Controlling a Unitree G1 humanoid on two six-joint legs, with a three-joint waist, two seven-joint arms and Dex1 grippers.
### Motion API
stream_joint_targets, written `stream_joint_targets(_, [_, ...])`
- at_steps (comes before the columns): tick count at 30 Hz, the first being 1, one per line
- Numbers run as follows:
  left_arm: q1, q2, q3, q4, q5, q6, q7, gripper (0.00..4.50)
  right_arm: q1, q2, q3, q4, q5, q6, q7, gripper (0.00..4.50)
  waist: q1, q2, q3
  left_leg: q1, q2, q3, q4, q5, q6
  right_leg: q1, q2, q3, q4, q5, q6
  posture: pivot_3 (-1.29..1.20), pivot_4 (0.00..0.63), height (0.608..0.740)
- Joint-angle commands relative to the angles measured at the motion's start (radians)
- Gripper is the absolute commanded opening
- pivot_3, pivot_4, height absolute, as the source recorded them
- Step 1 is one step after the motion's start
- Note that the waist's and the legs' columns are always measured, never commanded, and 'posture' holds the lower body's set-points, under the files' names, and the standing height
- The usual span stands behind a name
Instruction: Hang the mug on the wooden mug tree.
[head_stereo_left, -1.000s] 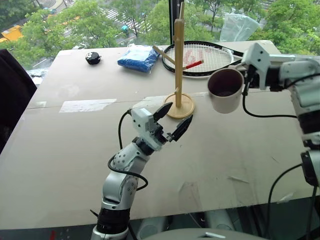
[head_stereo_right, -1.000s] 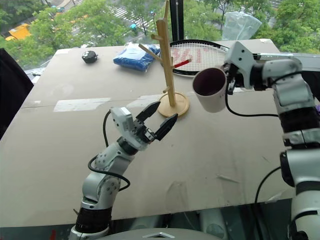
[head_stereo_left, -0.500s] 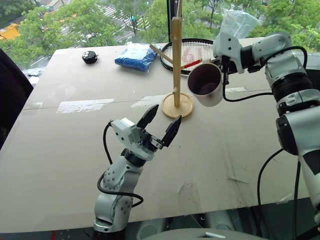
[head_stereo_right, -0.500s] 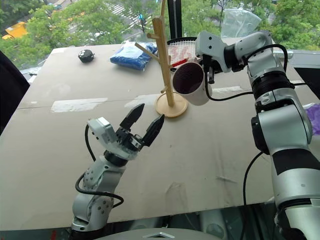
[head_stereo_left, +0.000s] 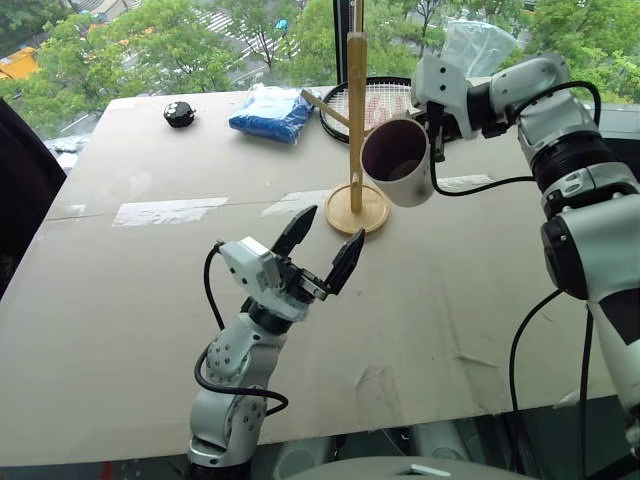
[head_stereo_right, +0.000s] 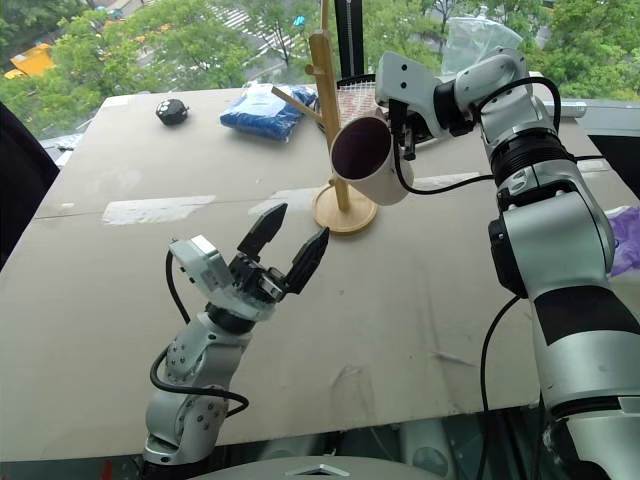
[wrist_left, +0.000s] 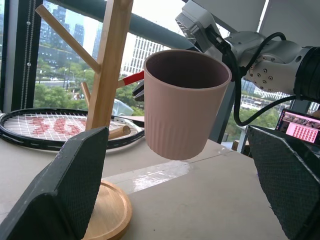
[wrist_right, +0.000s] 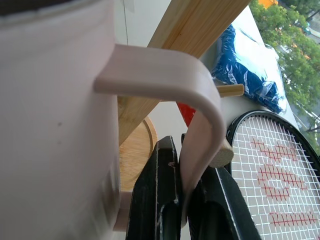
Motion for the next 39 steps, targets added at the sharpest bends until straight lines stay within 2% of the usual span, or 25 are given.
stream_joint_targets(1, [0.013, 0.007, -0.001, -0.035, 0.006, -0.028, 0.004, 4.5, -0.037, -0.047, -0.038, -0.011, 0.002, 0.019, 0.057, 0.05, 0.002, 0.0, 0.0, 0.0, 0.0, 0.0, 0.0, 0.0, 0.0, 0.0, 0.0, 0.0, 0.0, 0.0, 0.0, 0.0, 0.15, 0.74])
stream_joint_targets(8, [0.002, 0.011, -0.016, -0.019, 0.003, -0.033, 0.001, 4.5, -0.025, -0.073, -0.035, 0.01, -0.042, 0.029, -0.011, 0.05, -0.001, 0.0, 0.0, 0.0, 0.0, 0.0, 0.0, 0.0, 0.0, 0.0, 0.0, 0.0, 0.0, 0.0, 0.0, 0.0, 0.15, 0.74])
stream_joint_targets(15, [0.004, 0.017, -0.023, -0.017, 0.011, -0.039, 0.0, 4.5, -0.043, -0.005, -0.057, 0.037, -0.06, 0.05, -0.107, 0.05, -0.003, 0.001, 0.0, 0.001, 0.0, 0.001, 0.0, 0.0, 0.0, 0.0, 0.0, 0.001, 0.001, 0.0, 0.0, 0.0, 0.15, 0.74])
stream_joint_targets(24, [0.062, 0.016, -0.03, -0.053, 0.036, -0.057, 0.031, 4.5, -0.061, 0.048, -0.089, 0.048, -0.064, 0.045, -0.13, 0.05, -0.001, 0.001, 0.0, 0.0, 0.0, 0.001, 0.0, 0.0, 0.0, 0.0, 0.0, 0.001, 0.0, 0.0, 0.0, 0.0, 0.15, 0.74])
stream_joint_targets(39, [0.056, 0.02, -0.045, -0.055, 0.04, -0.052, 0.049, 4.5, -0.053, -0.016, -0.087, 0.058, -0.115, 0.09, -0.114, 0.05, -0.002, 0.001, 0.0, 0.0, 0.0, 0.001, 0.0, 0.0, 0.0, 0.0, 0.0, 0.001, 0.0, 0.0, 0.0, 0.0, 0.15, 0.74])
